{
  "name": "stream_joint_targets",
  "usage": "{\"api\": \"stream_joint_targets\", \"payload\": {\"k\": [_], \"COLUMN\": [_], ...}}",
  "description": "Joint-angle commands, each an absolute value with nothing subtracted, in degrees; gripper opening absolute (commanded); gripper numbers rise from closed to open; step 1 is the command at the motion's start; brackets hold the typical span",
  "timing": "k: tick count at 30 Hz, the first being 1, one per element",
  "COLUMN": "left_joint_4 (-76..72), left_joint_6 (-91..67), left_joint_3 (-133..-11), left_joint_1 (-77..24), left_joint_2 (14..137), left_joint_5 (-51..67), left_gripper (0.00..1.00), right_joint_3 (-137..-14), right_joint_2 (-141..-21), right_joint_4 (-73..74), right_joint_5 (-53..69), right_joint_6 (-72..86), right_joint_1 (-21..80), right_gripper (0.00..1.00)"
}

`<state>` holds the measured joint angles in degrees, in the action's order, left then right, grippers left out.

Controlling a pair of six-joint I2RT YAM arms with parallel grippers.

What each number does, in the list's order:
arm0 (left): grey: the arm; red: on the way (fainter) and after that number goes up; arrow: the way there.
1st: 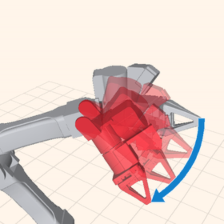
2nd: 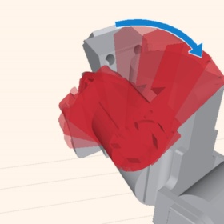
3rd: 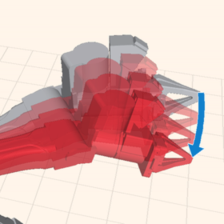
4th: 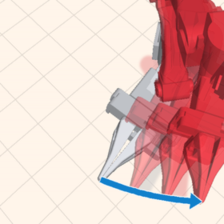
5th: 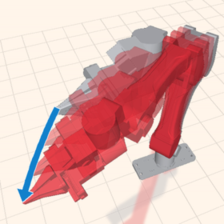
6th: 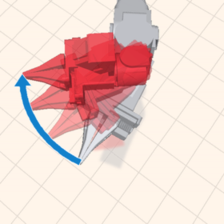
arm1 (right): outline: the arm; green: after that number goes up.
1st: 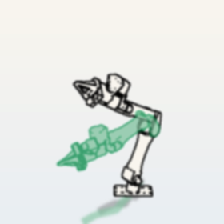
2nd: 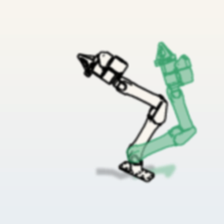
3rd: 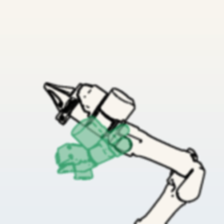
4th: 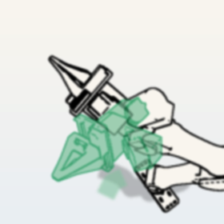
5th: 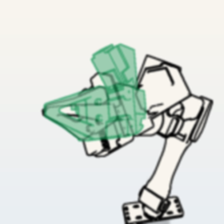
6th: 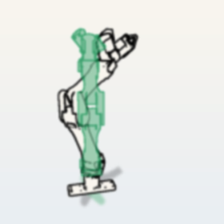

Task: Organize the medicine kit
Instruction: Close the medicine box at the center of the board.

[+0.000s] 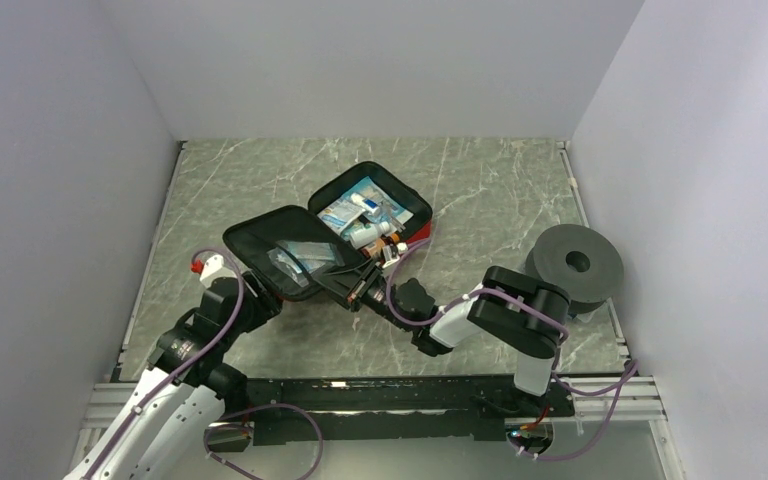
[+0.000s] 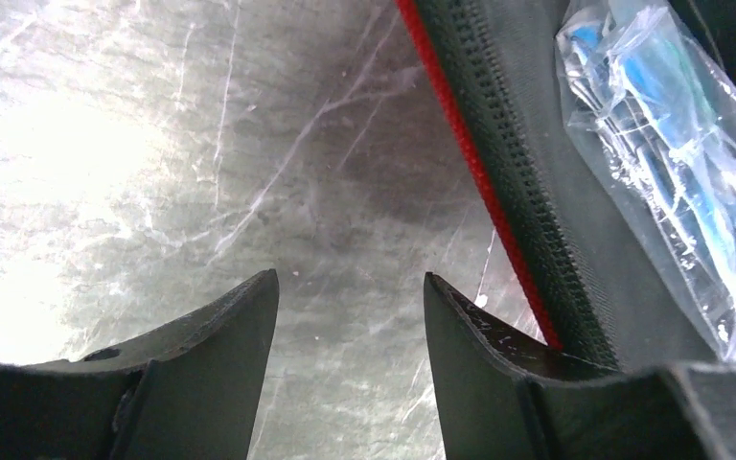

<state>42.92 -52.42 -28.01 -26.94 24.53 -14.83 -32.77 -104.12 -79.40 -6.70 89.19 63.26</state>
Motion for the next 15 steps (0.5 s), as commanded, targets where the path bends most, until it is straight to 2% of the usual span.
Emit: {"api": "stream_joint_targets", "payload": {"k": [1, 6, 8, 10, 15], "left_joint_4": [36.16, 33.58, 33.14, 32.90, 31.98], "left_joint_6": [-53.67, -53.45, -53.08, -52.74, -51.77], "left_joint_3": [-30.59, -31.16, -32.00, -32.81, -34.24], "left_joint_1": [-26.88, -26.89, -26.89, -26.85, -26.65], "left_joint_2": [25.11, 26.48, 27.46, 28.42, 29.77], "left_joint_5": [-18.67, -18.84, -18.91, -19.09, -19.31], "left_gripper": [0.64, 0.64, 0.64, 0.64, 0.64], "right_joint_3": [-35.23, -36.07, -35.93, -35.18, -30.45], "right_joint_2": [-103.91, -105.30, -106.16, -106.30, -103.57], "right_joint_4": [-98.08, -98.08, -98.08, -98.02, -98.02], "right_joint_5": [-0.32, 5.40, 7.20, 8.60, 10.64], "right_joint_6": [88.14, 88.08, 88.45, 88.22, 86.79], "right_joint_1": [64.45, 64.42, 64.40, 64.31, 62.94], "right_gripper": [0.18, 0.25, 0.32, 0.46, 0.59]}}
